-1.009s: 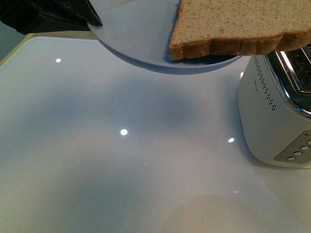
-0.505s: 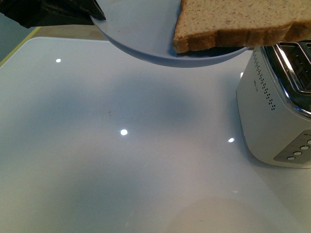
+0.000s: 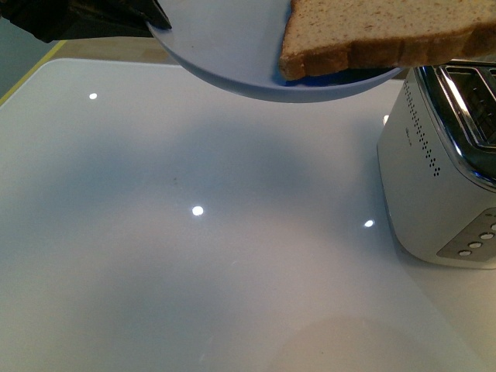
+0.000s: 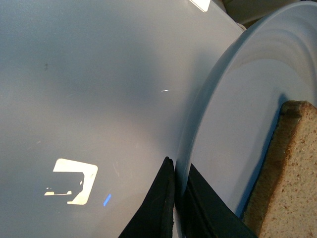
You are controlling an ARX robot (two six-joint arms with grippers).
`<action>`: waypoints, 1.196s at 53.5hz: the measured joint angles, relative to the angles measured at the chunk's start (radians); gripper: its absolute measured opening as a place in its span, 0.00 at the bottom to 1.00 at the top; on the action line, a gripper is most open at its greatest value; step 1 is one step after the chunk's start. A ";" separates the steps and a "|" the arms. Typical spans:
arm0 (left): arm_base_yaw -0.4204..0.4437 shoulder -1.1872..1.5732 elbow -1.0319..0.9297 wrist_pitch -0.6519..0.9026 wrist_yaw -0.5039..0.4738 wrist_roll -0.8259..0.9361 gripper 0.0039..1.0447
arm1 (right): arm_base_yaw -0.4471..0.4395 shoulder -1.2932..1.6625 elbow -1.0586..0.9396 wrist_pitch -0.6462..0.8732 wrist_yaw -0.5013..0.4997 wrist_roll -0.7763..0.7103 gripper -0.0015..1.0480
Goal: Left arm holds plate, right arm toasts bread
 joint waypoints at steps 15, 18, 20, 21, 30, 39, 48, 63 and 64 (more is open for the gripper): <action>0.000 0.000 -0.003 0.002 0.001 -0.001 0.02 | 0.016 0.144 0.035 0.094 -0.045 0.066 0.71; 0.000 0.000 -0.004 0.002 0.000 -0.002 0.02 | 0.018 0.154 0.044 0.096 -0.055 0.075 0.61; 0.000 0.000 -0.004 0.002 0.001 -0.001 0.02 | 0.018 0.156 0.048 0.097 -0.063 0.079 0.56; 0.000 0.000 -0.004 0.002 0.001 -0.001 0.02 | 0.018 0.158 0.051 0.099 -0.069 0.082 0.51; 0.000 0.000 -0.004 0.003 0.001 -0.002 0.02 | 0.022 0.158 0.074 0.112 -0.109 0.106 0.21; 0.000 0.000 -0.004 0.003 0.002 -0.005 0.02 | 0.023 0.151 0.090 0.112 -0.115 0.113 0.04; 0.000 0.000 -0.004 0.003 0.008 -0.008 0.02 | 0.014 0.100 0.101 0.127 -0.132 0.117 0.03; 0.001 0.000 -0.004 0.003 0.008 -0.008 0.02 | -0.131 -0.017 0.230 0.113 -0.091 0.116 0.03; 0.001 0.000 -0.004 0.003 0.008 -0.008 0.02 | -0.142 -0.017 0.246 0.086 -0.063 0.096 0.03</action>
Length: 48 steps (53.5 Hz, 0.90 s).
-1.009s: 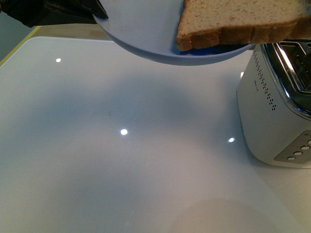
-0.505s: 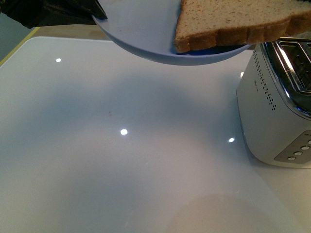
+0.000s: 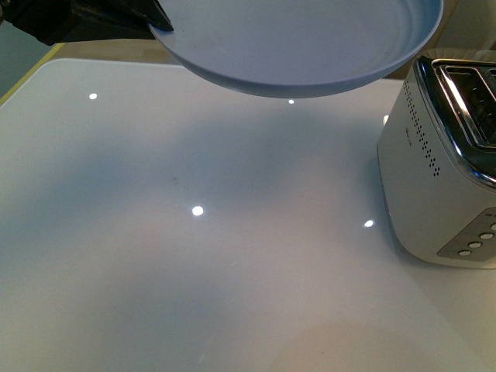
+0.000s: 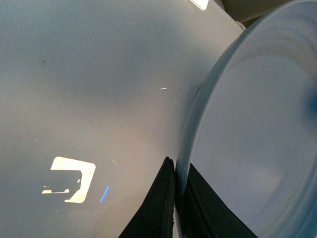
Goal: Left arm holds plate, right arm toasts bread
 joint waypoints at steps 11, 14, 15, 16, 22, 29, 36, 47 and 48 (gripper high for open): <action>0.000 0.000 0.000 0.000 0.002 0.000 0.02 | -0.045 0.084 0.061 -0.119 0.296 -0.477 0.03; 0.000 0.000 0.000 0.000 0.003 0.000 0.02 | -0.036 0.107 0.051 -0.098 0.347 -0.556 0.03; 0.000 0.000 0.000 0.000 0.003 0.000 0.02 | -0.034 0.111 0.049 -0.093 0.357 -0.581 0.03; 0.000 0.000 0.000 0.000 0.003 0.000 0.02 | -0.027 0.125 0.043 -0.086 0.372 -0.620 0.03; 0.001 0.000 -0.001 0.000 0.003 0.000 0.02 | 0.021 0.193 0.008 -0.036 0.469 -0.812 0.03; 0.001 0.000 -0.007 0.002 0.005 0.000 0.02 | 0.066 0.260 -0.023 -0.022 0.525 -0.933 0.03; 0.002 0.000 -0.015 0.002 0.006 0.000 0.02 | 0.093 0.290 -0.035 -0.035 0.544 -0.977 0.03; 0.003 0.000 -0.018 0.007 0.007 0.000 0.02 | 0.112 0.332 -0.036 -0.058 0.548 -1.010 0.03; 0.003 0.000 -0.018 0.008 0.007 0.000 0.02 | 0.113 0.335 -0.036 -0.060 0.548 -1.011 0.03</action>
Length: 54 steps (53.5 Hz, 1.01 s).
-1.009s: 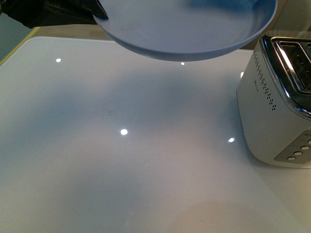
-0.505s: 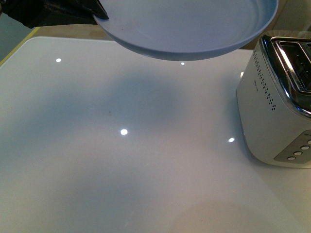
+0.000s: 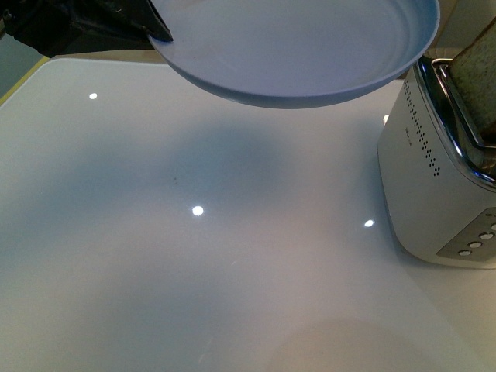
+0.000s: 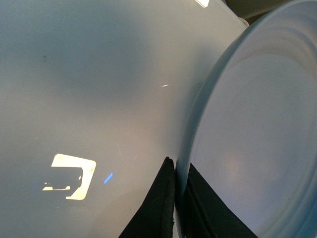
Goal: Left arm holds plate, right arm toasts bread
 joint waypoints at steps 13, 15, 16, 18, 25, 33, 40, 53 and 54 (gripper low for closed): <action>0.000 0.000 -0.001 0.002 0.004 0.000 0.02 | 0.003 0.071 0.000 -0.003 -0.011 -0.012 0.03; 0.000 0.000 -0.001 0.002 0.005 0.000 0.02 | 0.003 0.079 -0.001 -0.003 -0.014 -0.013 0.04; 0.000 0.000 -0.001 0.002 0.006 0.000 0.02 | 0.002 0.083 -0.001 -0.003 -0.019 -0.011 0.08; 0.000 0.000 -0.001 0.002 0.007 0.000 0.02 | 0.001 0.085 -0.002 -0.002 -0.024 -0.011 0.11; 0.000 0.000 -0.001 0.002 0.008 0.000 0.02 | -0.008 0.080 -0.012 0.011 -0.032 -0.003 0.30; 0.000 0.000 -0.001 0.002 0.008 0.000 0.02 | -0.020 0.050 -0.037 0.024 -0.045 0.018 0.49; 0.000 0.000 -0.001 0.003 0.008 0.000 0.02 | -0.042 -0.020 -0.070 0.024 -0.063 0.068 0.65; -0.002 0.000 -0.009 0.014 0.008 0.000 0.02 | -0.098 -0.166 -0.177 0.224 -0.153 0.135 0.82; -0.003 0.000 -0.011 0.016 0.008 0.000 0.02 | -0.099 -0.164 -0.192 0.262 -0.156 0.132 0.81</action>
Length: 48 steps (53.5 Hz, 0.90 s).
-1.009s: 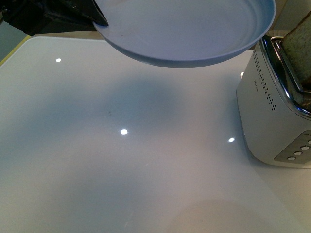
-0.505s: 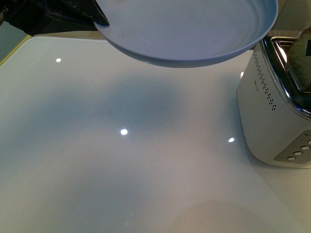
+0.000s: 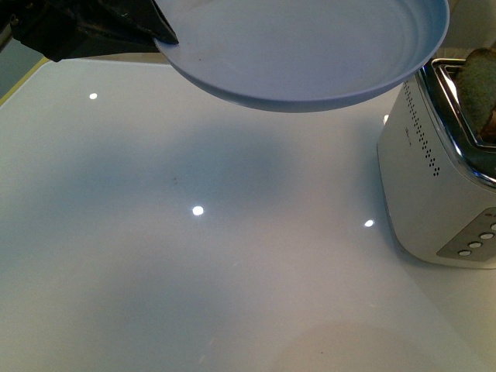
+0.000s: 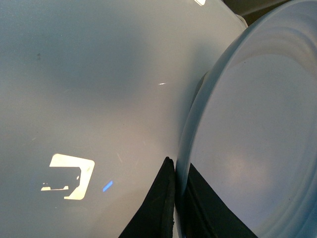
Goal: Left arm holds plate, right arm toasts bread
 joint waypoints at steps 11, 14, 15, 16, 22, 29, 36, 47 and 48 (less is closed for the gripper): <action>0.000 0.002 -0.005 0.007 -0.006 0.000 0.02 | -0.002 -0.096 -0.194 0.293 -0.013 -0.045 0.46; 0.000 0.002 -0.005 0.008 -0.006 0.000 0.02 | -0.002 -0.126 -0.222 0.292 -0.013 -0.049 0.37; 0.000 0.002 -0.005 0.008 -0.006 0.000 0.02 | -0.002 -0.131 -0.229 0.291 -0.013 -0.050 0.36; 0.000 0.002 -0.005 0.008 -0.007 0.001 0.02 | -0.002 -0.141 -0.240 0.289 -0.013 -0.051 0.32; 0.002 0.002 -0.005 0.007 -0.010 0.003 0.02 | -0.003 -0.220 -0.307 0.266 -0.013 -0.053 0.10; 0.003 0.002 -0.005 0.006 -0.017 0.007 0.02 | -0.004 -0.306 -0.354 0.231 -0.013 -0.058 0.02; 0.003 0.002 -0.005 0.000 -0.017 0.013 0.02 | -0.004 -0.401 -0.398 0.177 -0.013 -0.058 0.02; 0.003 0.002 -0.005 -0.001 -0.020 0.016 0.02 | -0.004 -0.461 -0.467 0.177 -0.013 -0.058 0.02; 0.003 0.002 -0.005 -0.001 -0.020 0.016 0.02 | -0.004 -0.469 -0.469 0.171 -0.013 -0.058 0.02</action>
